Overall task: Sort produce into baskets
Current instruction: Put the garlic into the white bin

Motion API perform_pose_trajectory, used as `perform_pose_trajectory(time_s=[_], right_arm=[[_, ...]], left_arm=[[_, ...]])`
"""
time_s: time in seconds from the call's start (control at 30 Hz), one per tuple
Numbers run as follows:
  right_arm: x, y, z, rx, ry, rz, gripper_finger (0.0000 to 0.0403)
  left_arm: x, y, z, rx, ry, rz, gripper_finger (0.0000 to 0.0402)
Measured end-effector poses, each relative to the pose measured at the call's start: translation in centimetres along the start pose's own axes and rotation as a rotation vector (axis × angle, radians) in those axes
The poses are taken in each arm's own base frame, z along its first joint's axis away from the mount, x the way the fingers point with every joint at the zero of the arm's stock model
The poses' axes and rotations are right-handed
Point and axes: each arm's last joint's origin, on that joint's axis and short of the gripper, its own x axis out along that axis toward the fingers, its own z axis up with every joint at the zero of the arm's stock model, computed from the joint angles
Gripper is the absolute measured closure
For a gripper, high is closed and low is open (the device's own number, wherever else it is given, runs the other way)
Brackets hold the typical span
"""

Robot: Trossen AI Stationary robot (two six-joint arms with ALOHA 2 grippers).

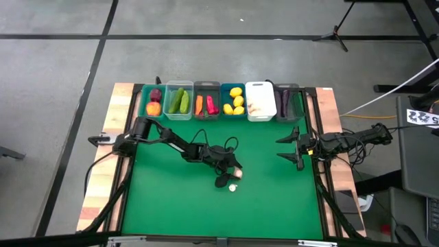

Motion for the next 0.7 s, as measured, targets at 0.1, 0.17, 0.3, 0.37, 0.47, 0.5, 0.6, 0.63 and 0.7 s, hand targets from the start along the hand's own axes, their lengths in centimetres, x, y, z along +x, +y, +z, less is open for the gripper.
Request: perform_pose_trajectory(time_s=[0.1, 0.17, 0.3, 0.37, 0.47, 0.5, 0.6, 0.63, 0.7], right_arm=[[0.00, 0.00, -0.01, 0.000, 0.000, -0.001, 0.0134], [0.00, 0.00, -0.02, 0.000, 0.001, -0.001, 0.0134], [0.01, -0.01, -0.03, 0.000, 0.001, -0.002, 0.0134], [0.01, -0.01, -0.03, 0.000, 0.001, -0.002, 0.0134], [0.01, -0.01, -0.03, 0.000, 0.001, -0.002, 0.0134], [0.01, -0.01, -0.03, 0.000, 0.001, -0.002, 0.0134], [0.01, -0.01, -0.03, 0.000, 0.001, -0.002, 0.0134], [0.01, -0.01, -0.03, 0.000, 0.001, -0.003, 0.0134], [0.01, -0.01, -0.03, 0.000, 0.001, -0.003, 0.0134]], left_arm=[[-0.01, -0.01, 0.05, 0.001, -0.005, -0.002, 0.0137], [-0.01, -0.01, 0.05, 0.001, -0.005, -0.002, 0.0142], [-0.02, -0.03, 0.09, -0.009, -0.007, -0.003, 0.0169], [-0.03, -0.04, 0.11, -0.015, -0.008, -0.004, 0.0185], [-0.04, -0.05, 0.21, -0.027, -0.019, -0.006, 0.0206], [-0.04, -0.06, 0.25, -0.031, -0.023, -0.006, 0.0211], [-0.22, -0.11, 0.53, -0.048, -0.025, -0.007, 0.0219], [-0.31, -0.14, 0.65, -0.051, -0.027, -0.007, 0.0220], [-0.53, -0.15, 0.99, -0.053, -0.031, -0.004, 0.0220]])
